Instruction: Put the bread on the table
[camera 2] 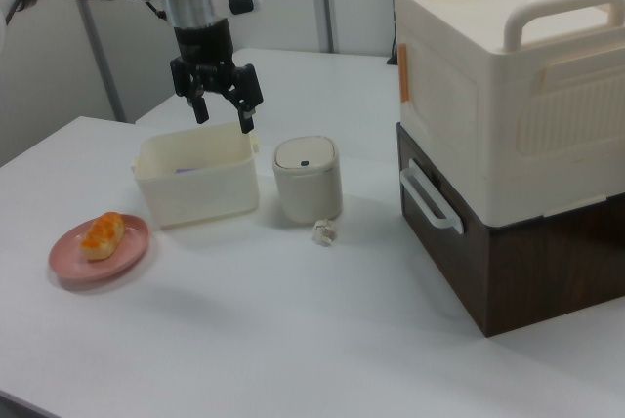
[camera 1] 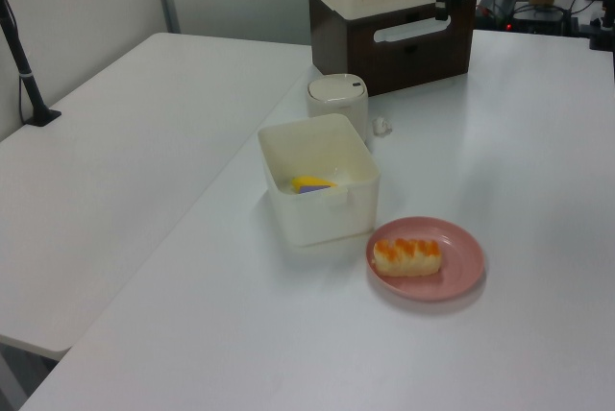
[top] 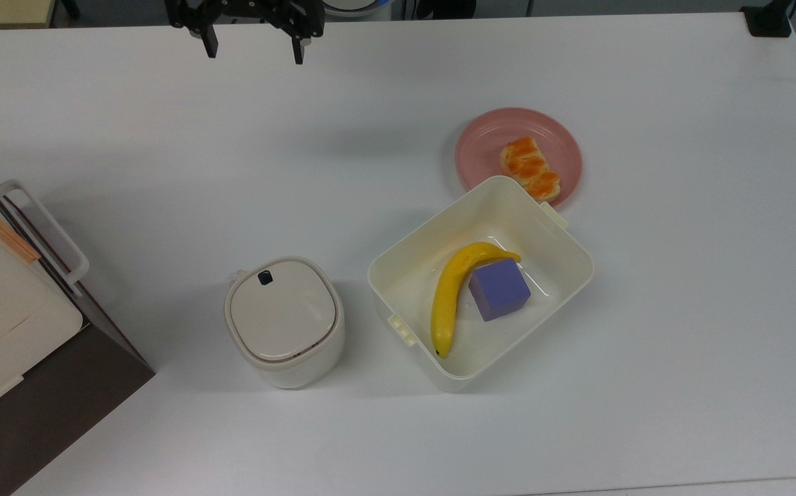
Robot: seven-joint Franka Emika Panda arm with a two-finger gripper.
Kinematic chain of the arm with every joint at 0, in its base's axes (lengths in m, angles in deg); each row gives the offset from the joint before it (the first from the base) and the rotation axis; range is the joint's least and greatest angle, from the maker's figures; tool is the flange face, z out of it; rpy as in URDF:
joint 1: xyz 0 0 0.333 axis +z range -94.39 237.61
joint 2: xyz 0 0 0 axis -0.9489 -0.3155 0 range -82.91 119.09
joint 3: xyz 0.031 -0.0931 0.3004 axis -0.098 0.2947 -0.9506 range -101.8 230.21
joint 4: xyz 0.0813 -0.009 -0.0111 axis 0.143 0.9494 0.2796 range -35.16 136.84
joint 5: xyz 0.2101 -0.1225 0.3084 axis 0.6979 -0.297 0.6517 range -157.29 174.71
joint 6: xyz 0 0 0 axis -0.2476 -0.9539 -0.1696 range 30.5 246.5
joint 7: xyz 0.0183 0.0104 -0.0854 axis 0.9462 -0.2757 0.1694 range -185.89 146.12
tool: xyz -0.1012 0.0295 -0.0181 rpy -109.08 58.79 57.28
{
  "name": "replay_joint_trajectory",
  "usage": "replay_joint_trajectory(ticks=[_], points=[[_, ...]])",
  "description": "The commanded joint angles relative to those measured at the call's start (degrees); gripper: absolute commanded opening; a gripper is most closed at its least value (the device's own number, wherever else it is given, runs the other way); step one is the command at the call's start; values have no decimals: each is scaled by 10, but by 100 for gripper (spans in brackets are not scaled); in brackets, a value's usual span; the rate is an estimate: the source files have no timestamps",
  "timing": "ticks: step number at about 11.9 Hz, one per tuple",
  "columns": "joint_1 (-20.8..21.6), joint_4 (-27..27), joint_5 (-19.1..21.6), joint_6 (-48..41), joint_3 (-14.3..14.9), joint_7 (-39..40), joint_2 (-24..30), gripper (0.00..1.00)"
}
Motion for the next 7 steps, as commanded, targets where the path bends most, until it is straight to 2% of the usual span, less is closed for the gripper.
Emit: replay_joint_trajectory(ticks=[1,7], points=[[2,12,19,0,6,15,13,100],[3,17,19,-2,3,29,14,100]])
